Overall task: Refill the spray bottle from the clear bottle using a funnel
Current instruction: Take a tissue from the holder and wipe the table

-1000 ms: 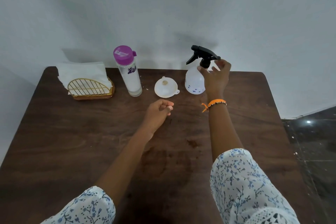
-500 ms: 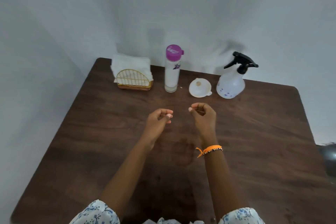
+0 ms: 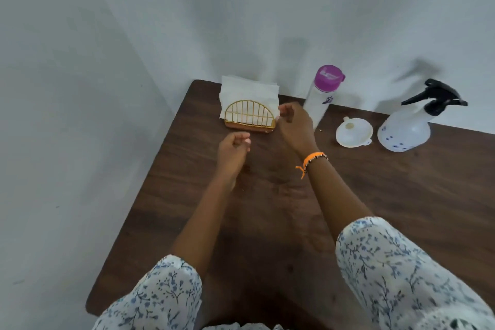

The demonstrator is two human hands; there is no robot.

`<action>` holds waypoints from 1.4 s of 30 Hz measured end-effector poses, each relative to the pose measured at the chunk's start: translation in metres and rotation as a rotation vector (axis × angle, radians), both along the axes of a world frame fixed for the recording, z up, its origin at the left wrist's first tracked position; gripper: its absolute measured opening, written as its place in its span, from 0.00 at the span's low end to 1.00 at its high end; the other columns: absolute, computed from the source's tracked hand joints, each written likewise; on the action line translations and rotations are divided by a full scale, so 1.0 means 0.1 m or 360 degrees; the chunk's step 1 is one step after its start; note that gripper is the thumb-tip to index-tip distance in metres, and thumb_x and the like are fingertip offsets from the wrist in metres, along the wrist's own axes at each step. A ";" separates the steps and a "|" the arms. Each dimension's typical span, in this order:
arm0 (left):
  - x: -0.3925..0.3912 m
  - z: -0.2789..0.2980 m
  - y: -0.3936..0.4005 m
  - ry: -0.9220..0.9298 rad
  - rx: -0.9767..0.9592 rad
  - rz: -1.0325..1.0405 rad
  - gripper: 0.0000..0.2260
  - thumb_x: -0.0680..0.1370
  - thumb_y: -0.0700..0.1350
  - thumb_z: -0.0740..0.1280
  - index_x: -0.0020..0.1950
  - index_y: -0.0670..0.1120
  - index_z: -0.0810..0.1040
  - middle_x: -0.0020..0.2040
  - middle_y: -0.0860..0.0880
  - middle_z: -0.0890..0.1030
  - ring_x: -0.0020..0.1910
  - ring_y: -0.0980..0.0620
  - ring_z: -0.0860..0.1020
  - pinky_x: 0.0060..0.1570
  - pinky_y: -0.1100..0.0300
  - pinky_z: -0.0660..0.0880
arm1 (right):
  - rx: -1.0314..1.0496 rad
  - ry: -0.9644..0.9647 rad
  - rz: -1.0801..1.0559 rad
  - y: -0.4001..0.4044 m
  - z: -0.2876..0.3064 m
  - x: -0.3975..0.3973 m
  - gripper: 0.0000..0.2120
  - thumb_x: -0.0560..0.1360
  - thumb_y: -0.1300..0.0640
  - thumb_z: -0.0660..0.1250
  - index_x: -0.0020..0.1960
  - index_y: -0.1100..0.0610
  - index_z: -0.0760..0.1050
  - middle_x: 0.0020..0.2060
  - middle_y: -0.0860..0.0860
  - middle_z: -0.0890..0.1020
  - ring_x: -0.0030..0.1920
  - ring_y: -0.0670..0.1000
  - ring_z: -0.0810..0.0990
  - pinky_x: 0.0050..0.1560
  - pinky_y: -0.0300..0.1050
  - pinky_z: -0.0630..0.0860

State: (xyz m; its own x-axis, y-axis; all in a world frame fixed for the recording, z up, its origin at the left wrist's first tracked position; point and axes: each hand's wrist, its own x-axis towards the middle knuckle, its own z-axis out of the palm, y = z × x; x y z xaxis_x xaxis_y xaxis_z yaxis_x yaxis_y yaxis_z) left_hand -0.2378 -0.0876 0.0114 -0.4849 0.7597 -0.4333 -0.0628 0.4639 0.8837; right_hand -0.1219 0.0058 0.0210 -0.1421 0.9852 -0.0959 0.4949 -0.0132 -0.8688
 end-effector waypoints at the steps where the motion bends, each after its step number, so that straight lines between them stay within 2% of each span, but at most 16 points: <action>1: -0.08 0.00 0.09 0.0009 0.0011 0.0055 0.09 0.78 0.41 0.63 0.57 0.48 0.76 0.54 0.50 0.78 0.53 0.52 0.77 0.51 0.60 0.75 | 0.0008 -0.0036 -0.0013 0.09 -0.01 -0.06 0.13 0.74 0.65 0.64 0.59 0.60 0.73 0.55 0.53 0.77 0.46 0.47 0.75 0.41 0.23 0.66; 3: -0.22 -0.01 0.26 0.0045 0.0037 0.0137 0.11 0.78 0.41 0.63 0.60 0.48 0.73 0.55 0.50 0.77 0.55 0.52 0.76 0.55 0.58 0.75 | 0.0030 -0.0102 -0.0044 0.23 -0.05 -0.15 0.15 0.74 0.66 0.63 0.60 0.60 0.71 0.56 0.55 0.76 0.50 0.52 0.77 0.49 0.35 0.70; 5: -0.36 0.00 0.41 0.0069 0.0048 0.0202 0.15 0.78 0.41 0.63 0.64 0.47 0.70 0.58 0.50 0.76 0.55 0.54 0.75 0.48 0.64 0.73 | 0.0028 -0.0133 -0.0062 0.32 -0.08 -0.21 0.15 0.74 0.66 0.63 0.60 0.61 0.71 0.54 0.55 0.77 0.50 0.52 0.77 0.52 0.41 0.72; 7: -0.48 0.00 0.56 0.0082 0.0064 0.0274 0.18 0.78 0.42 0.63 0.67 0.47 0.67 0.60 0.50 0.74 0.53 0.56 0.73 0.42 0.69 0.69 | 0.0013 -0.0115 -0.0068 0.38 -0.11 -0.26 0.15 0.74 0.66 0.65 0.60 0.61 0.71 0.50 0.53 0.77 0.45 0.49 0.75 0.49 0.40 0.73; 11: -0.69 -0.04 0.78 0.0038 0.0053 0.0282 0.23 0.78 0.47 0.64 0.72 0.46 0.61 0.68 0.49 0.70 0.62 0.53 0.70 0.54 0.63 0.67 | 0.0095 -0.0106 -0.0112 0.43 -0.21 -0.31 0.13 0.72 0.66 0.67 0.56 0.62 0.73 0.44 0.52 0.75 0.42 0.47 0.72 0.47 0.36 0.71; 15: -0.85 -0.04 0.97 -0.0027 0.0004 0.0130 0.21 0.80 0.46 0.59 0.73 0.47 0.62 0.72 0.49 0.66 0.69 0.50 0.66 0.56 0.61 0.63 | 0.0159 -0.0226 -0.0121 0.47 -0.28 -0.31 0.10 0.74 0.63 0.66 0.55 0.64 0.76 0.50 0.57 0.77 0.49 0.51 0.74 0.51 0.36 0.67; 17: -0.91 -0.04 1.06 -0.0019 0.0000 0.0038 0.19 0.81 0.44 0.57 0.72 0.47 0.64 0.71 0.49 0.67 0.69 0.51 0.66 0.56 0.62 0.63 | 0.0144 -0.0202 -0.0126 0.48 -0.29 -0.32 0.08 0.76 0.62 0.64 0.53 0.64 0.75 0.49 0.57 0.78 0.50 0.52 0.74 0.50 0.38 0.67; 20: -0.97 -0.05 1.15 -0.0073 0.0024 -0.0024 0.17 0.81 0.43 0.57 0.71 0.45 0.66 0.68 0.49 0.71 0.63 0.54 0.70 0.55 0.62 0.66 | 0.0108 -0.0108 -0.0096 0.48 -0.29 -0.35 0.05 0.77 0.62 0.61 0.51 0.62 0.73 0.44 0.53 0.77 0.47 0.52 0.74 0.46 0.44 0.70; 24: -0.99 -0.08 1.22 -0.0129 0.0021 -0.0021 0.15 0.80 0.40 0.60 0.66 0.42 0.72 0.56 0.51 0.75 0.54 0.54 0.73 0.48 0.63 0.71 | 0.0126 -0.0054 -0.0077 0.47 -0.31 -0.37 0.03 0.77 0.62 0.60 0.50 0.59 0.71 0.43 0.51 0.76 0.49 0.56 0.74 0.49 0.51 0.71; 26: -0.99 -0.12 1.23 -0.0100 0.0005 -0.0005 0.12 0.79 0.40 0.61 0.62 0.42 0.75 0.54 0.51 0.76 0.53 0.53 0.74 0.45 0.64 0.72 | 0.0138 -0.0023 -0.0091 0.48 -0.30 -0.38 0.04 0.77 0.62 0.60 0.50 0.60 0.71 0.42 0.51 0.76 0.46 0.53 0.74 0.47 0.46 0.70; 28: -0.99 -0.17 1.23 -0.0049 0.0024 -0.0014 0.08 0.79 0.40 0.61 0.57 0.43 0.76 0.53 0.50 0.77 0.53 0.53 0.75 0.41 0.65 0.72 | 0.0154 0.0026 -0.0121 0.48 -0.28 -0.38 0.04 0.77 0.62 0.59 0.50 0.62 0.71 0.41 0.50 0.75 0.41 0.46 0.72 0.42 0.37 0.68; 30: -0.99 -0.20 1.24 -0.0004 0.0064 -0.0011 0.07 0.79 0.39 0.62 0.55 0.43 0.77 0.53 0.49 0.78 0.53 0.53 0.75 0.41 0.67 0.72 | 0.0190 0.0120 -0.0178 0.46 -0.27 -0.38 0.05 0.78 0.63 0.57 0.52 0.61 0.71 0.41 0.49 0.74 0.38 0.41 0.71 0.38 0.32 0.66; 34: -1.00 -0.22 1.24 0.0105 0.0127 -0.0015 0.08 0.78 0.38 0.63 0.55 0.41 0.78 0.52 0.48 0.79 0.50 0.54 0.76 0.41 0.68 0.72 | 0.0286 0.0231 -0.0297 0.39 -0.29 -0.45 0.08 0.79 0.65 0.54 0.56 0.65 0.68 0.40 0.48 0.73 0.38 0.39 0.72 0.38 0.28 0.66; 38: -1.00 -0.24 1.22 0.0167 0.0147 -0.0007 0.07 0.77 0.37 0.64 0.54 0.41 0.78 0.50 0.50 0.79 0.46 0.56 0.77 0.39 0.69 0.73 | 0.0343 0.0317 -0.0446 0.40 -0.27 -0.54 0.09 0.80 0.66 0.52 0.57 0.67 0.67 0.39 0.42 0.72 0.39 0.39 0.73 0.38 0.25 0.66; 42: -0.98 -0.27 1.21 0.0178 0.0164 0.0057 0.07 0.77 0.37 0.64 0.53 0.41 0.78 0.49 0.50 0.79 0.47 0.54 0.77 0.43 0.66 0.75 | 0.0315 0.0350 -0.0519 0.44 -0.24 -0.55 0.09 0.80 0.65 0.53 0.57 0.65 0.67 0.42 0.50 0.75 0.40 0.41 0.73 0.39 0.25 0.67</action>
State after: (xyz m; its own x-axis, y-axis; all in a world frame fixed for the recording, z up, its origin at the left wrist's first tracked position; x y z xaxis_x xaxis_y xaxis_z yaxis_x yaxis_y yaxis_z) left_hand -0.3356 0.0332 -0.0156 -0.5533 0.7787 -0.2956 0.0240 0.3697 0.9289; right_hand -0.1772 0.0493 -0.0031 0.1835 0.9782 0.0970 0.2953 0.0393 -0.9546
